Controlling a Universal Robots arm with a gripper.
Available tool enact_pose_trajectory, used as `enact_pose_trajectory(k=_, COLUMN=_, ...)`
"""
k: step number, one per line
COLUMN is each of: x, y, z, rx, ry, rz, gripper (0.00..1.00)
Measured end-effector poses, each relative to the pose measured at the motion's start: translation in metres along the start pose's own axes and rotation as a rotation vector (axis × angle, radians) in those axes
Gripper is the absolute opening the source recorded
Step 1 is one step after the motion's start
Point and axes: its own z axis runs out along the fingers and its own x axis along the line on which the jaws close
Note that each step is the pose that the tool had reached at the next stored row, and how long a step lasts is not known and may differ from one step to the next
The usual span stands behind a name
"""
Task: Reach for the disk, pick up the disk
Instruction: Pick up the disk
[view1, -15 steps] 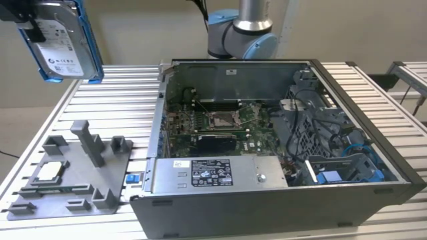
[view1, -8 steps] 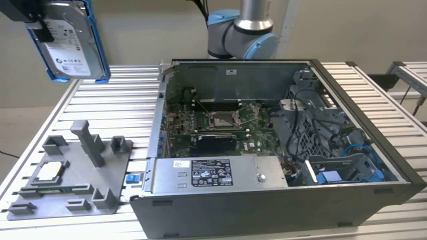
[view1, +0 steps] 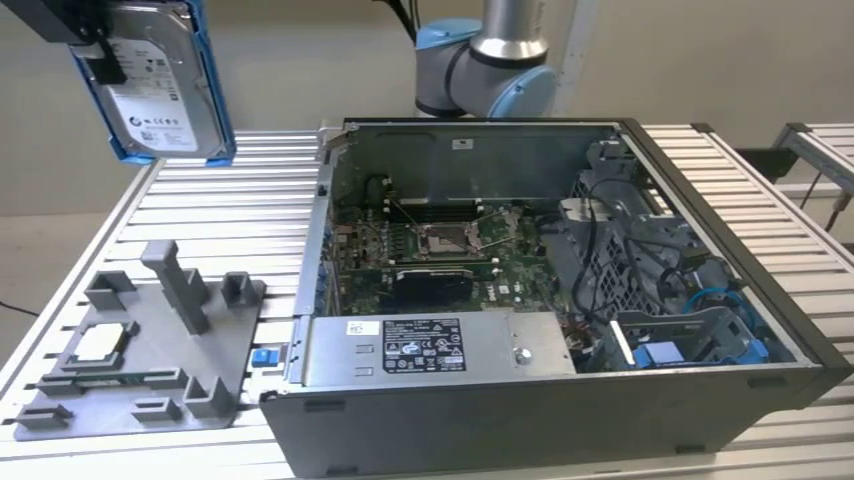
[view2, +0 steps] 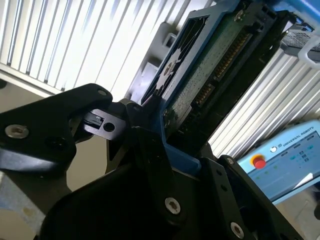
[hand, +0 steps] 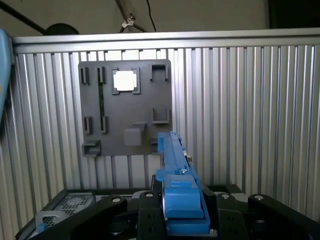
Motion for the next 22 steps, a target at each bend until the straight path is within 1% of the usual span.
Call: enact_pose_trajectory(k=22, x=-0.0022, y=-0.0416, z=0.0017, rx=-0.0001, ry=0.0001, rz=0.000, gripper=0.00)
